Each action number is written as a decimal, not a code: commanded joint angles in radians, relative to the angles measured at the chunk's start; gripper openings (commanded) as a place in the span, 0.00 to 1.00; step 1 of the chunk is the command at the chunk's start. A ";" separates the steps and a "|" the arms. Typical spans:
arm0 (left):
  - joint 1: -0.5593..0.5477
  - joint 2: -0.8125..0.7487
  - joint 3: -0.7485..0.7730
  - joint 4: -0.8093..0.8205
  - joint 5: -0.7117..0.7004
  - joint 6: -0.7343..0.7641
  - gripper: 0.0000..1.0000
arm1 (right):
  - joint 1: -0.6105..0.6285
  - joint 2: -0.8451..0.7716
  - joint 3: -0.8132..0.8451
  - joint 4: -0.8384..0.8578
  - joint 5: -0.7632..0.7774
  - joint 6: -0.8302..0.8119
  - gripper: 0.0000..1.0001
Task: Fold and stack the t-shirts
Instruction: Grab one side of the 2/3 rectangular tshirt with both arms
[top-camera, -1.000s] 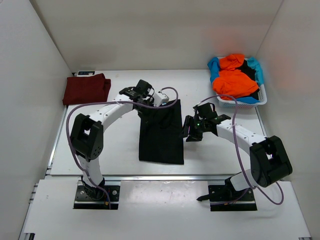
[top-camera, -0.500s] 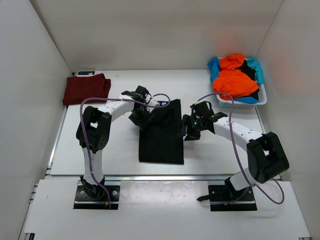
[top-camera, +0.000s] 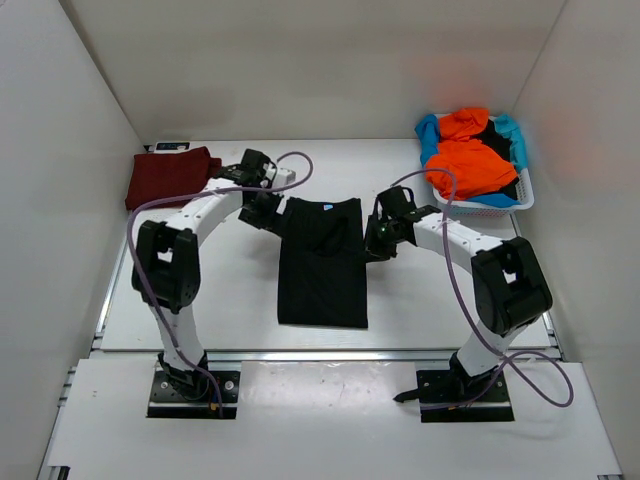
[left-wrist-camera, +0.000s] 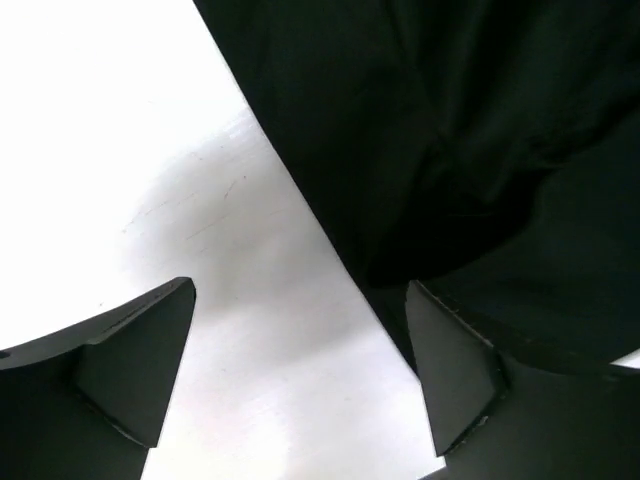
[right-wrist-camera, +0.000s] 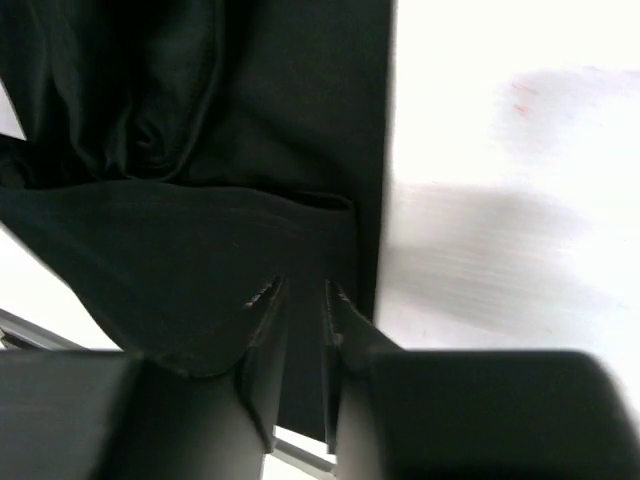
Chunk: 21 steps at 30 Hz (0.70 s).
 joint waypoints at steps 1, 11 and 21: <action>0.040 -0.160 -0.024 0.033 0.128 -0.050 0.94 | 0.033 0.004 0.077 0.015 0.009 -0.052 0.15; 0.004 -0.355 -0.388 -0.053 0.397 0.032 0.61 | 0.151 0.046 0.084 0.201 -0.157 0.019 0.00; -0.113 -0.355 -0.526 0.163 0.272 -0.170 0.80 | 0.135 0.043 0.029 0.231 -0.127 0.090 0.00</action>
